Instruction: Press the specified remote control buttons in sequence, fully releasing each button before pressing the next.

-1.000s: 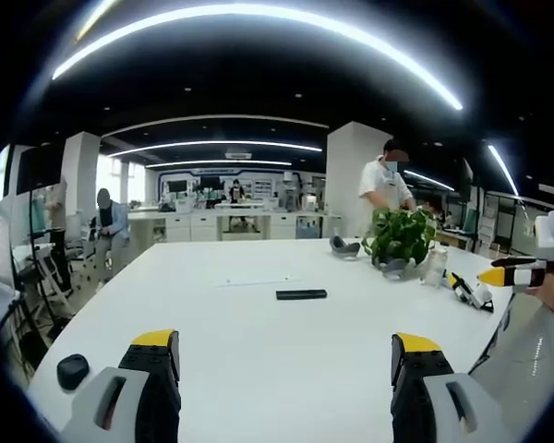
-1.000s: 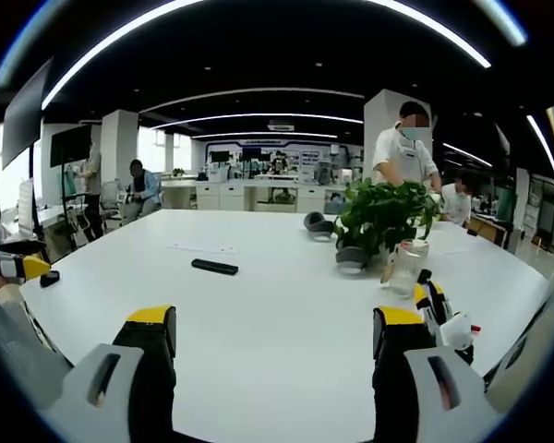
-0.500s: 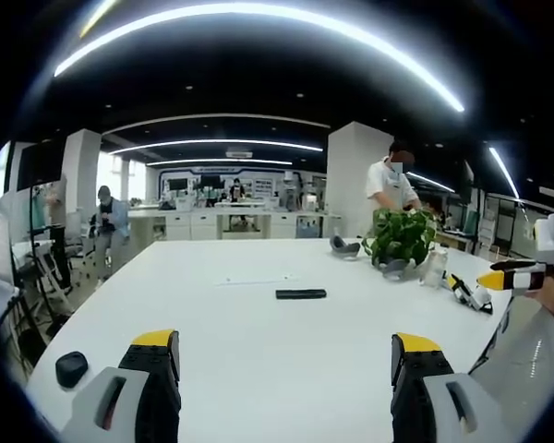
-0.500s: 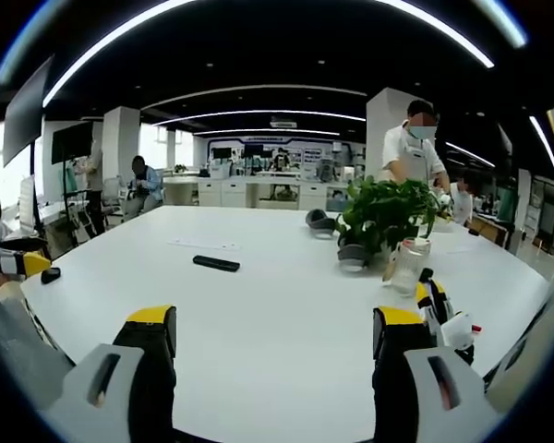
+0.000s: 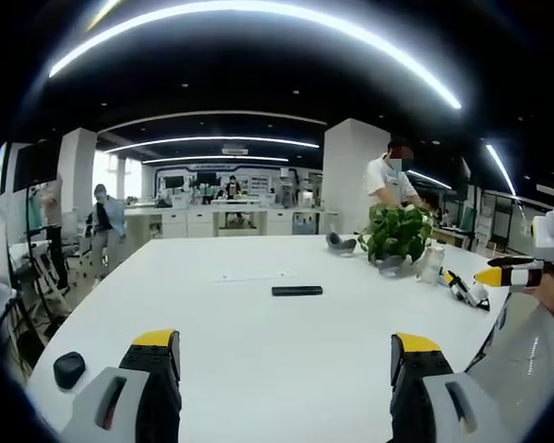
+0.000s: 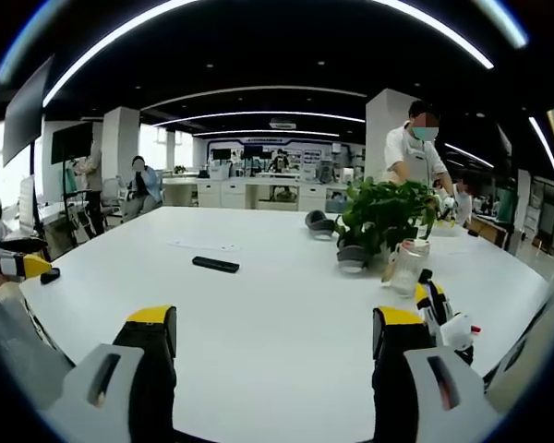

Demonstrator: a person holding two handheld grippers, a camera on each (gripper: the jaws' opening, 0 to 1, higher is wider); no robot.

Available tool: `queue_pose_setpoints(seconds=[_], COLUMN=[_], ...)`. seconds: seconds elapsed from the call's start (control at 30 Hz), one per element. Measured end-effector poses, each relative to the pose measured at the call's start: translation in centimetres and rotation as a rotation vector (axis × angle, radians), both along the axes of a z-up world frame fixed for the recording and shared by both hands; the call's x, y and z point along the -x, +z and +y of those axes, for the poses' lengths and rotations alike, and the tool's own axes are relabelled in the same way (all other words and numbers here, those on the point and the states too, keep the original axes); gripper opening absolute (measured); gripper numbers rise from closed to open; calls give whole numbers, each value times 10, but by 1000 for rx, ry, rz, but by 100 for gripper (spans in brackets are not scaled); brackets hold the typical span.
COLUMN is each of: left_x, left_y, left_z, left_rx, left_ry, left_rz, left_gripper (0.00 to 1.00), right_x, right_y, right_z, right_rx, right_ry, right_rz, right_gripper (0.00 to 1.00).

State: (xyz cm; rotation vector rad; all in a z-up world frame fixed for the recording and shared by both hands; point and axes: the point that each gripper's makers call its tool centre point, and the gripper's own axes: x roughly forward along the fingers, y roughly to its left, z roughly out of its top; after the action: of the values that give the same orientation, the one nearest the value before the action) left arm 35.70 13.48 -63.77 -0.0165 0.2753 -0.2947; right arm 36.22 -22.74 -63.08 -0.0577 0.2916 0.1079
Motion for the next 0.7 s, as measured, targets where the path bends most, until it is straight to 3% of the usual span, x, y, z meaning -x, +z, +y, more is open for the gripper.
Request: queue_pose_setpoints(seconds=[0.3,0.53,0.7], left_x=[0,-12,-23], left_y=[8,29,33], left_z=[-12,-19,-26], left_rx=[-9,-16,-56], left_ry=[-54,-84,-128], left_rz=[-3,-33,-26], left_gripper=[96,91,85], right_x=[0,0,0], right_y=[-1,-2,-2], right_z=[-1,-1,-4], right_rx=[4,7,5], right_ry=[2,7,1], right_rz=[7,10,10], right_gripper=[91,90,90])
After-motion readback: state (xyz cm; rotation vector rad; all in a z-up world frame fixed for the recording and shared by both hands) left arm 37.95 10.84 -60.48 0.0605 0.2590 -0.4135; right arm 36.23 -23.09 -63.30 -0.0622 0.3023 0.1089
